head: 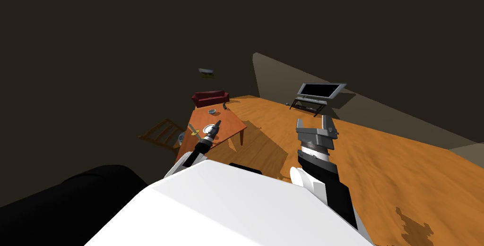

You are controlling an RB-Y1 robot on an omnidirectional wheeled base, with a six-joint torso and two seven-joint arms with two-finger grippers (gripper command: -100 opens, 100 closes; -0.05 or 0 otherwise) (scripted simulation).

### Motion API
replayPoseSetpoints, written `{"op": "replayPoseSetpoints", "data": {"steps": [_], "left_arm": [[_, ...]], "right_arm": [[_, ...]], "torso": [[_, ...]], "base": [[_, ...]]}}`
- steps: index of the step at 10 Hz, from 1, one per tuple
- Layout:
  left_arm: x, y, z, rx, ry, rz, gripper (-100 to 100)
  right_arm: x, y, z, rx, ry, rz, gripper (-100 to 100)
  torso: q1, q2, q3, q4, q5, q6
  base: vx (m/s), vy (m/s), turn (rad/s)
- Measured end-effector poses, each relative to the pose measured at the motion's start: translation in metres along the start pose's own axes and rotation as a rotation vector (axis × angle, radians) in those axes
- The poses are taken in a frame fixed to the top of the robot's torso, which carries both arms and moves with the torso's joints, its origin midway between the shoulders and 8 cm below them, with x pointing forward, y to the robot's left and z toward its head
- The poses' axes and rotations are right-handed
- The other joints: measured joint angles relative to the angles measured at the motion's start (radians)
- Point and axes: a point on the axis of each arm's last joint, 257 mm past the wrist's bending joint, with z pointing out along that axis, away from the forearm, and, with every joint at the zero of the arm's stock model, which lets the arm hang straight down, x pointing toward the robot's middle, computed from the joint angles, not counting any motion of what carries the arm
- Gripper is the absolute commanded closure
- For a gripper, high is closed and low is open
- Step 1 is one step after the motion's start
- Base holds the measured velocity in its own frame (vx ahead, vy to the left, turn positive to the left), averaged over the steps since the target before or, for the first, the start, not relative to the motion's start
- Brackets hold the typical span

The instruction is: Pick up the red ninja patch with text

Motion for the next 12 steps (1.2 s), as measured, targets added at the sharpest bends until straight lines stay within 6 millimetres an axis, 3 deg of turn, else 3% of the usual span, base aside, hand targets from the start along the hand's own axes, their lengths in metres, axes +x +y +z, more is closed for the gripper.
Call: {"op": "replayPoseSetpoints", "data": {"steps": [5, 12], "left_arm": [[0.014, 0.056, -0.01, -0.166, 0.063, 0.059, -100], [0.02, 0.169, -0.057, -0.482, 0.155, 0.18, -100]], "right_arm": [[0.0, 0.0, 0.0, 0.0, 0.0, 0.0, 0], [0.0, 0.0, 0.0, 0.0, 0.0, 0.0, 0]], "torso": [[0.0, 0.0, 0.0, 0.0, 0.0, 0.0], [0.002, -0.001, -0.001, 0.0, 0.001, 0.0]], "base": [[0.014, -0.036, -0.093], [0.025, -0.019, -0.089]]}}
